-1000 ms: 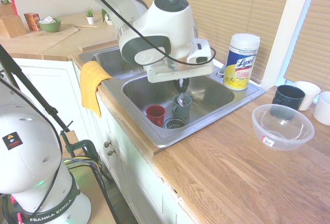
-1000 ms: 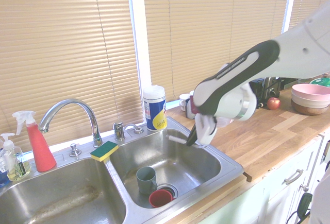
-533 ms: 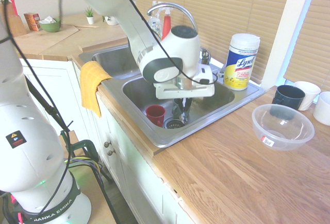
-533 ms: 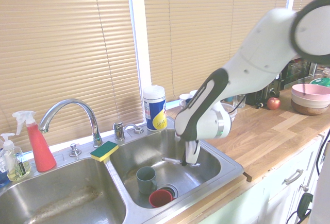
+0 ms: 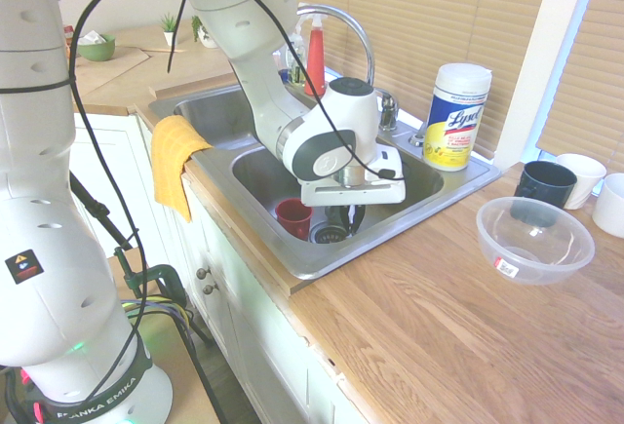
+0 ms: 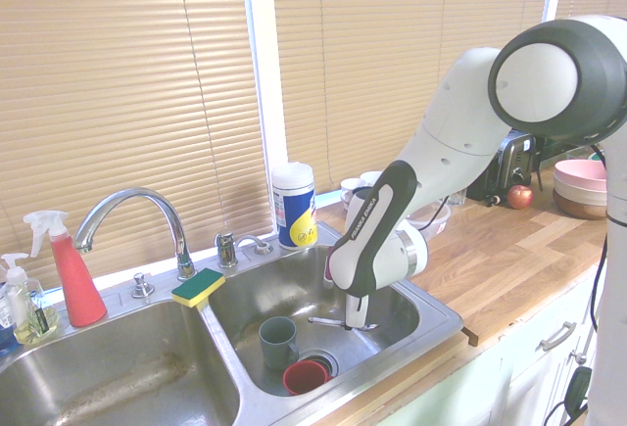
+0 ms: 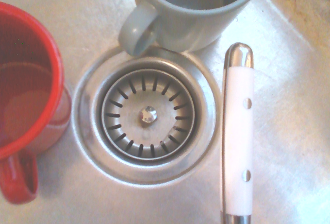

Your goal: Put the spoon into the sink

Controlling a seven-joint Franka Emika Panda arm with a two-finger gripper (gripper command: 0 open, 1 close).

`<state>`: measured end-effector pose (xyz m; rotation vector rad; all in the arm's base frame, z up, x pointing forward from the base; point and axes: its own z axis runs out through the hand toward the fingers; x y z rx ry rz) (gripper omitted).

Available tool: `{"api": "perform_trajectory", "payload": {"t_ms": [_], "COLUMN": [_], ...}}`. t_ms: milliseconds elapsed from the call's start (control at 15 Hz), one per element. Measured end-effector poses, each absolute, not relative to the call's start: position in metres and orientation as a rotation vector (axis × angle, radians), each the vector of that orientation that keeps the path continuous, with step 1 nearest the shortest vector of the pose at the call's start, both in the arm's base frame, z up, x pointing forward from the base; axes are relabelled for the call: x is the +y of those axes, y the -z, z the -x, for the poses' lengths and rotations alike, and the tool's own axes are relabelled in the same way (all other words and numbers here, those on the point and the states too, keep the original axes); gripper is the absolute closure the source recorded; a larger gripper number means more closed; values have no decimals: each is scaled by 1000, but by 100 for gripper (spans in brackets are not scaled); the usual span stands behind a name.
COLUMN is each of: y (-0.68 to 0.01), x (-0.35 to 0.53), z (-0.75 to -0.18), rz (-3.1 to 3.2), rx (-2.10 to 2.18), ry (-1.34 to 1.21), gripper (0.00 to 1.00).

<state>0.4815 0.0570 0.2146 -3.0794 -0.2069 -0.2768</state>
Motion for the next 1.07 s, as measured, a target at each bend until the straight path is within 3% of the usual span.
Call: {"api": "perform_trajectory", "payload": {"t_ms": [1067], "y": [-163], "x": [77], "z": [-531], "rz": [3141], "rx": [-91], "ry": [107], "gripper": [100]}}
